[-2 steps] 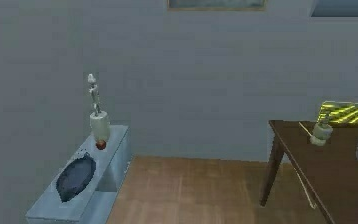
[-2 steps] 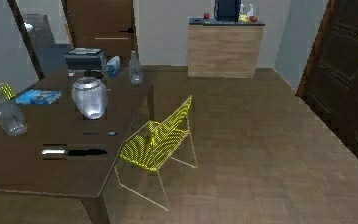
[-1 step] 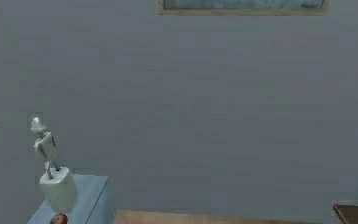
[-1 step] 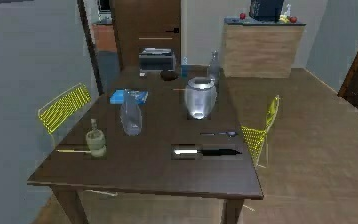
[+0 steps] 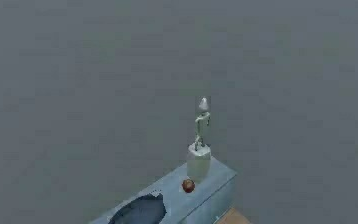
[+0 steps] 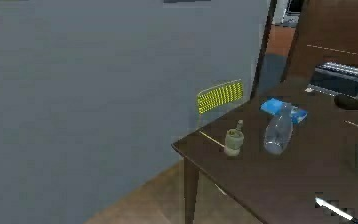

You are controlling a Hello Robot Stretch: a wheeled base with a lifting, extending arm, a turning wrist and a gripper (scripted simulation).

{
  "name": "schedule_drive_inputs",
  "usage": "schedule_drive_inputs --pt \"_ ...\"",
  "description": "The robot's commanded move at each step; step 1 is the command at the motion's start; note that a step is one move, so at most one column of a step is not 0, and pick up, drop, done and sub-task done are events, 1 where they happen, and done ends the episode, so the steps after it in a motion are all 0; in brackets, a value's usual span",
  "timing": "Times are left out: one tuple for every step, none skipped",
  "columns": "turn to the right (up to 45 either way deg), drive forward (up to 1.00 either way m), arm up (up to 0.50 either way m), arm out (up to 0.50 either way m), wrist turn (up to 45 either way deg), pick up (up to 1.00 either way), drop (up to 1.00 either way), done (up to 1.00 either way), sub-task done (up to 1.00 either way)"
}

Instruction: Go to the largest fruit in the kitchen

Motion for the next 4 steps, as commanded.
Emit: schedule_drive_inputs --pt "-45.0 0.0 0.0 0.0 0.0 0.0 0.0 0.0 0.0" --pt "-45.0 0.0 0.0 0.0 0.0 0.0 0.0 0.0 0.0" --pt "-39.0 0.0 0.0 0.0 0.0 0.0 0.0 0.0 0.0" --pt "0.0 0.45 0.0 0.0 0.0 0.0 0.0 0.0 0.0"
